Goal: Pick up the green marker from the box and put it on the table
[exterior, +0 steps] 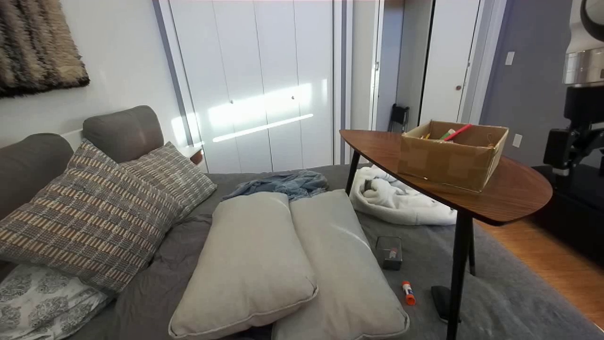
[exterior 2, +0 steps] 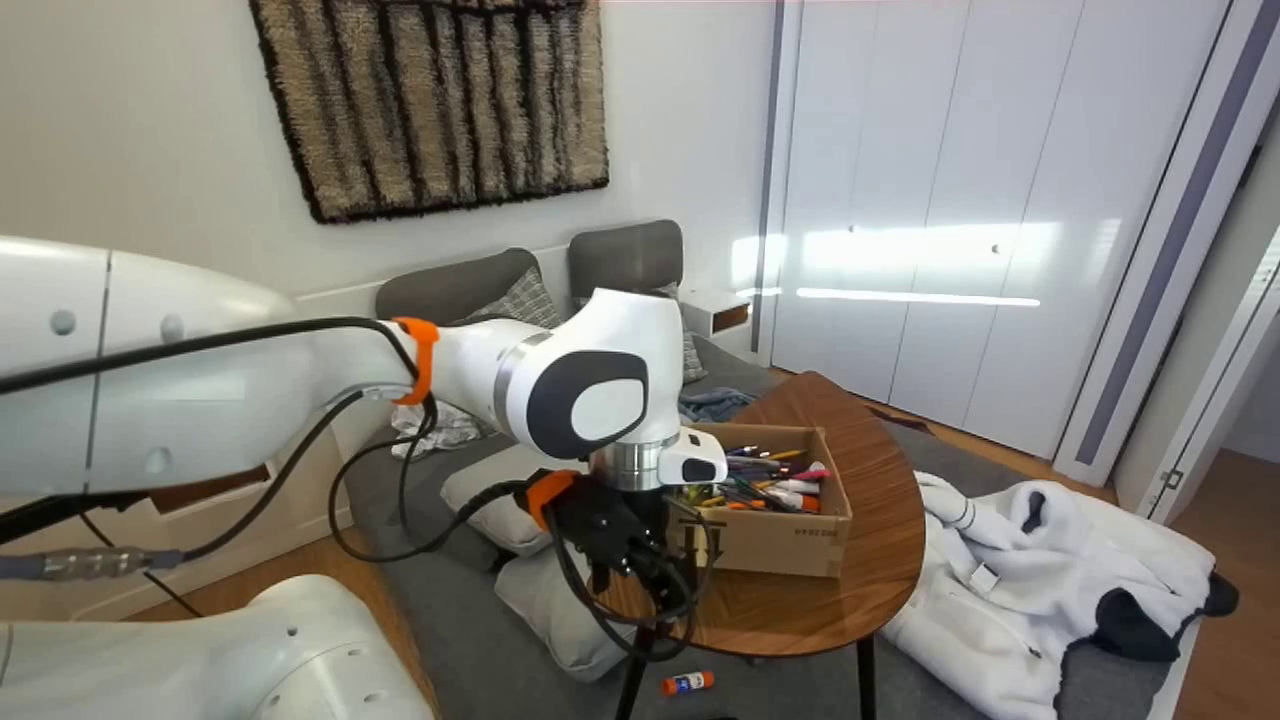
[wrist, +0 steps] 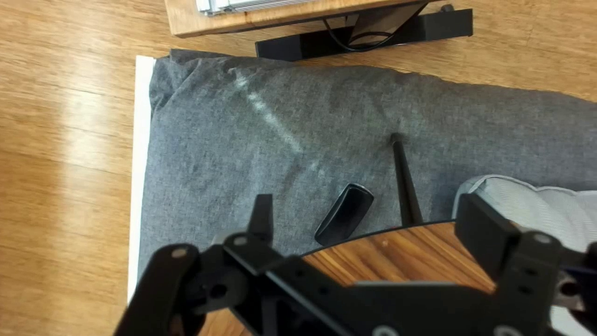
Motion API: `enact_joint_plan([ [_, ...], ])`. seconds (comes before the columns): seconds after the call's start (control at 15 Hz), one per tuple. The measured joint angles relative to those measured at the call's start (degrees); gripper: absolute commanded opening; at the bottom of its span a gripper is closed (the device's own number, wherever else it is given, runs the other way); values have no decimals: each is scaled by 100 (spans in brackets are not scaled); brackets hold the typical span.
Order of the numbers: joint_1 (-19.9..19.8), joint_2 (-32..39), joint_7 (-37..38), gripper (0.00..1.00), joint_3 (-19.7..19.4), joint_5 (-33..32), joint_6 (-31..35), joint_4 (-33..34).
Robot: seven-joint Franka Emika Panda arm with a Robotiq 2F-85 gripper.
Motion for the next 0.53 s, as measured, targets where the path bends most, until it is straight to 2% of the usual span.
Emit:
enact_joint_plan([
  [0.33, 484, 219, 134, 100, -17, 1188, -260, 0],
  [0.53, 524, 289, 141, 100, -1, 1218, -269, 33],
])
